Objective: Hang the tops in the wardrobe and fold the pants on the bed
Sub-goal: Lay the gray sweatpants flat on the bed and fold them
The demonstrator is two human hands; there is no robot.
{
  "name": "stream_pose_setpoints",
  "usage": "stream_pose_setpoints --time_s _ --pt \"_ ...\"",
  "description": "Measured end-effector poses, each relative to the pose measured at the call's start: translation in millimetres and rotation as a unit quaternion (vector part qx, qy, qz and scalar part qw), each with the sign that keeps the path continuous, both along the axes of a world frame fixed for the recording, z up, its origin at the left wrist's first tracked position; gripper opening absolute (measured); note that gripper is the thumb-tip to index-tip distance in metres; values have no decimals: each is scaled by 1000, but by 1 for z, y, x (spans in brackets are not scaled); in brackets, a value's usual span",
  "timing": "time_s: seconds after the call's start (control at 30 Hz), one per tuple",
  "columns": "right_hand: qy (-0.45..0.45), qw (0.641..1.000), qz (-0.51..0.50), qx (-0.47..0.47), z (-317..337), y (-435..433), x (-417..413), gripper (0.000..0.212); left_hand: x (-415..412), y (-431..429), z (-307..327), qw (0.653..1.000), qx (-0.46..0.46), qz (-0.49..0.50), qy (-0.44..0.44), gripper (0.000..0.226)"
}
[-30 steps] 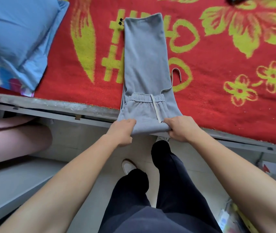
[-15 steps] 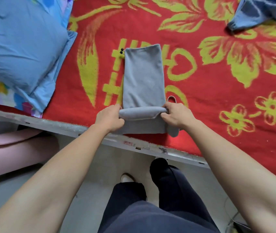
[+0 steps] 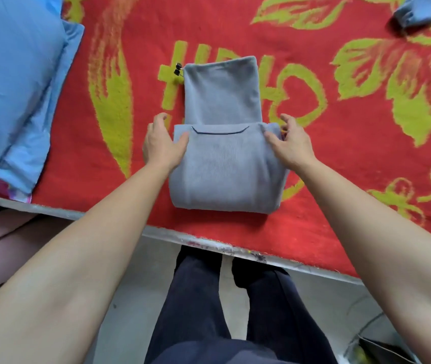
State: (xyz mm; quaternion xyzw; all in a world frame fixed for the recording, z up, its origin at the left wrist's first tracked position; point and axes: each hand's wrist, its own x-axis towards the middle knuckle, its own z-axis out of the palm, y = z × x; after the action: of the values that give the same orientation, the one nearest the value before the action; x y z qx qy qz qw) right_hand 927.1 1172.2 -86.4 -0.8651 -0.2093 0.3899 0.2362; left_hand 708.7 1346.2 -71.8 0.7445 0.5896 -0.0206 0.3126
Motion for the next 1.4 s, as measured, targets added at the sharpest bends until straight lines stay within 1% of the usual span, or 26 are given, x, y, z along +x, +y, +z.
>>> stream_pose_setpoints --time_s 0.1,0.17,0.2,0.23,0.3,0.37,0.47,0.53,0.6,0.63,0.67,0.7,0.73,0.77,0.83,0.9,1.0,1.07,1.1,1.17,1.23,1.27,1.33,1.4 --pt "2 997 3 -79 -33 -4 -3 79 -2 4 -39 995 -92 -22 32 80" --pt "1 997 -2 -82 -49 -11 -17 78 -8 0 -59 991 -129 -28 14 80" --pt "0 997 -15 -78 -55 -14 -24 78 -10 -2 -68 990 -141 -9 2 80" --pt "4 996 -42 -73 -61 -16 -30 81 -12 -5 -74 988 -153 19 -11 78" --pt "33 990 -126 -61 -68 -15 -41 84 -14 -10 -84 984 -167 62 -27 71" --pt "36 982 -177 -52 -73 -13 -51 75 -16 -12 -88 986 -147 70 -25 65" --pt "-9 983 -182 -28 -72 -10 -59 58 -17 -16 -87 990 -105 83 -47 63" --pt "-2 985 -172 -22 -73 -8 -56 54 -16 -17 -87 990 -93 89 -56 61" --pt "25 986 -158 -41 -75 -5 -49 53 -13 -14 -88 990 -111 84 -30 59" --pt "26 988 -146 -46 -75 -3 -45 51 -11 -12 -88 991 -110 71 2 58" --pt "13 991 -130 -41 -74 -2 -44 49 -8 -10 -87 994 -86 53 37 57" --pt "-12 993 -113 -26 -71 1 -44 47 -7 -9 -84 997 -42 33 60 57" --pt "-48 994 -99 -1 -66 3 -46 46 -6 -10 -79 998 7 20 60 56" --pt "-86 992 -91 29 -61 6 -47 45 -4 -10 -73 998 48 18 42 55" --pt "-143 982 -92 85 -50 15 -47 43 0 -7 -62 995 88 40 -14 56" --pt "-168 973 -101 126 -40 29 -40 44 7 5 -56 989 100 79 -74 56" --pt "-178 961 -115 177 -33 56 -22 47 24 30 -52 975 114 111 -157 54" --pt "-173 960 -123 184 -37 72 -8 53 35 48 -57 972 86 114 -186 61" --pt "-167 965 -119 164 -42 79 -2 60 40 57 -63 976 56 113 -177 69" --pt "-139 981 -100 87 -54 84 7 75 45 70 -76 985 -21 123 -120 82" --pt "-102 990 -102 4 -64 79 7 81 44 73 -87 985 -86 137 -59 77" --pt "-104 989 -105 -18 -66 74 2 81 42 70 -90 984 -109 136 -45 74" --pt "-144 982 -120 -30 -67 61 -19 83 36 58 -95 973 -166 145 -71 71" --pt "-154 971 -178 -48 -65 47 -47 89 32 48 -99 953 -209 185 -117 71"
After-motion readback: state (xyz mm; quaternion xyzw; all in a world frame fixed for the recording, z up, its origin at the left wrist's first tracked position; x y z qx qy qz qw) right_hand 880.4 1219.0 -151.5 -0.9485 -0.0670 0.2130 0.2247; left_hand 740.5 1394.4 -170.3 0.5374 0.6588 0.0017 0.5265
